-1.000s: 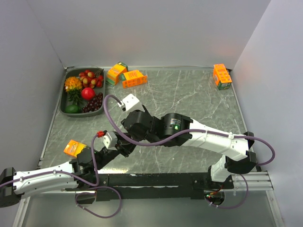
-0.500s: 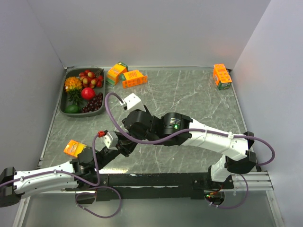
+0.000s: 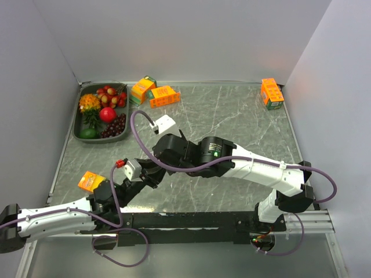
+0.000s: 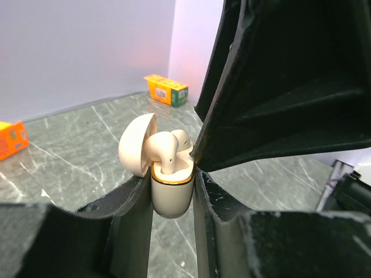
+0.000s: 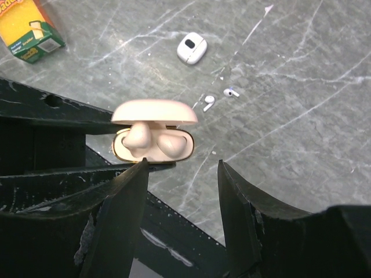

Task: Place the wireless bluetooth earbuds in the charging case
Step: Place the earbud in the charging case.

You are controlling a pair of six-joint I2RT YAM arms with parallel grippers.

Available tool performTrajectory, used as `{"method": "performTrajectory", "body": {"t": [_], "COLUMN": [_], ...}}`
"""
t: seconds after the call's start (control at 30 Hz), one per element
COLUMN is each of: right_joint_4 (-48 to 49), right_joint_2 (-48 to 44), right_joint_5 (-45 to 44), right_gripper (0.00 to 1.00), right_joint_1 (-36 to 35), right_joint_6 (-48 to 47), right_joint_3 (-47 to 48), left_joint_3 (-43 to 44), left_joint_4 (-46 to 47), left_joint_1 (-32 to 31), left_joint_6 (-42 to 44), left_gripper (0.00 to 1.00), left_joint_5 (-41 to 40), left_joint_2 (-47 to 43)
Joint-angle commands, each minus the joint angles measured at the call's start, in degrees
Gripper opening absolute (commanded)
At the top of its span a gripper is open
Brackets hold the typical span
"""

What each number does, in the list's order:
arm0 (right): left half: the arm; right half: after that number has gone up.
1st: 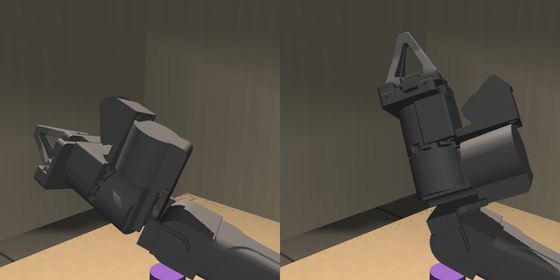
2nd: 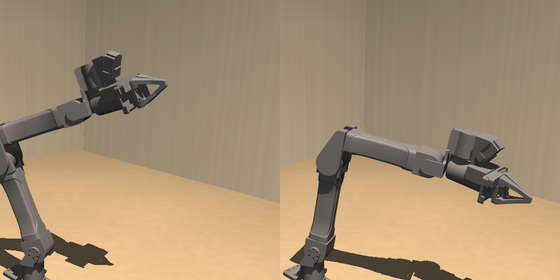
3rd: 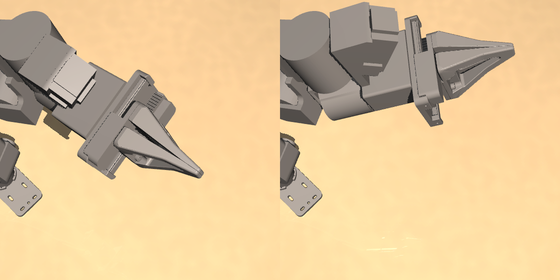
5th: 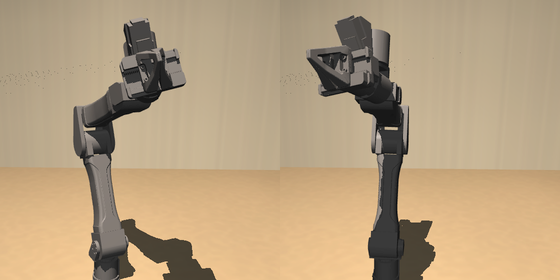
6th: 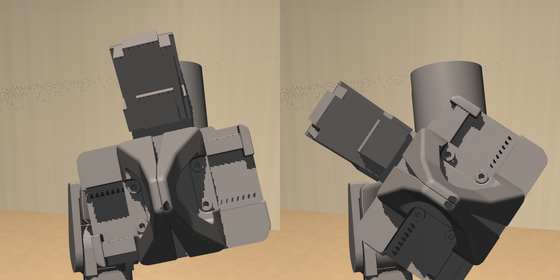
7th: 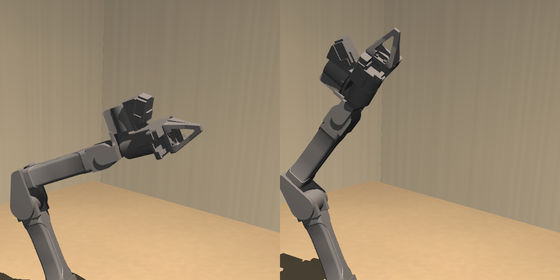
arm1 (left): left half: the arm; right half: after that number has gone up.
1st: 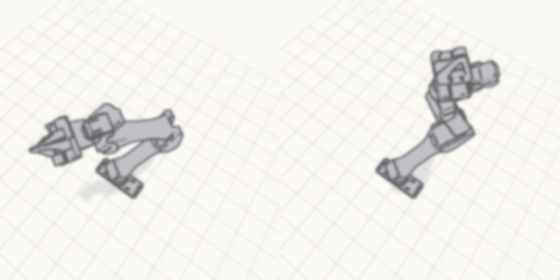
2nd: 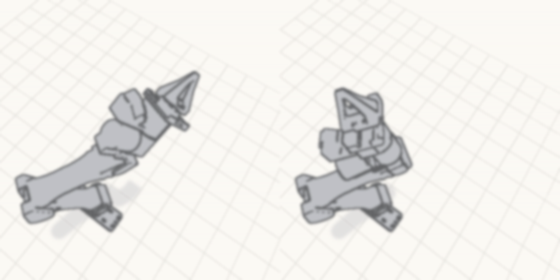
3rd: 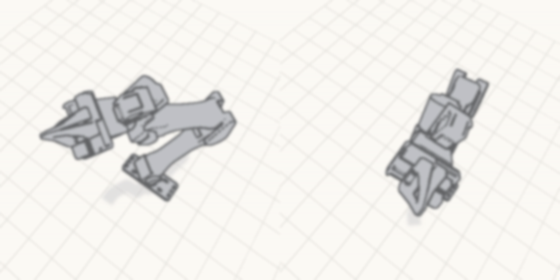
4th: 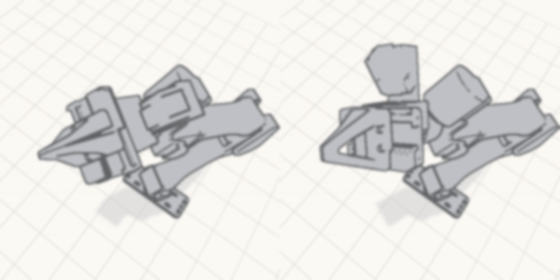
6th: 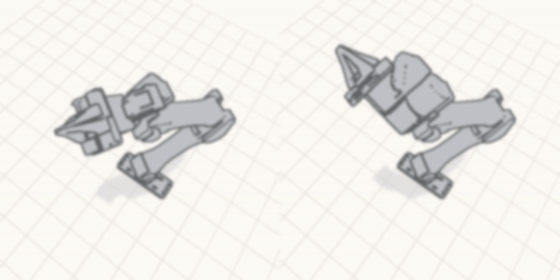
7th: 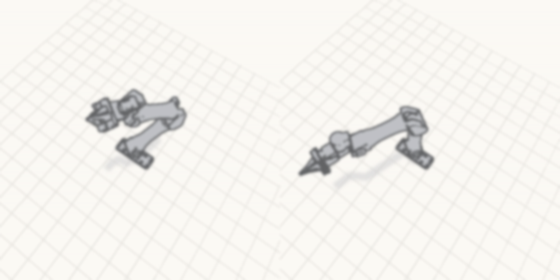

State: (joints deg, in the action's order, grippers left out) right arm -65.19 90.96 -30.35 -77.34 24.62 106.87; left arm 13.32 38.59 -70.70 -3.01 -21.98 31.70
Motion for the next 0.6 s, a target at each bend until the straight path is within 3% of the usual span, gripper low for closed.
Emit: {"method": "performTrajectory", "body": {"t": [0.0, 0.2, 0.37, 0.57], "right_joint_4": [-1.61, 3.65, 7.44, 6.92], "right_joint_2": [-2.01, -6.49, -9.83, -6.95], "right_joint_5": [-0.50, -2.35, 3.08, 5.74], "right_gripper": [0.58, 0.58, 0.59, 0.58], "right_joint_1": [0.61, 1.22, 6.14, 9.14], "right_joint_6": [1.48, 0.96, 3.15, 3.42], "right_joint_3": [0.53, 0.80, -1.05, 2.55], "left_joint_3": [1.36, 1.00, 1.00, 2.32], "left_joint_4": [10.53, 17.99, 25.74, 28.12], "left_joint_1": [-0.23, -0.32, -0.32, -0.23], "left_joint_6": [2.39, 10.02, 16.17, 18.39], "left_gripper": [0.01, 0.01, 0.01, 0.01], "left_joint_5": [-2.10, -5.96, -10.71, -9.67], "left_joint_2": [1.78, 6.17, 10.92, 13.03]}}
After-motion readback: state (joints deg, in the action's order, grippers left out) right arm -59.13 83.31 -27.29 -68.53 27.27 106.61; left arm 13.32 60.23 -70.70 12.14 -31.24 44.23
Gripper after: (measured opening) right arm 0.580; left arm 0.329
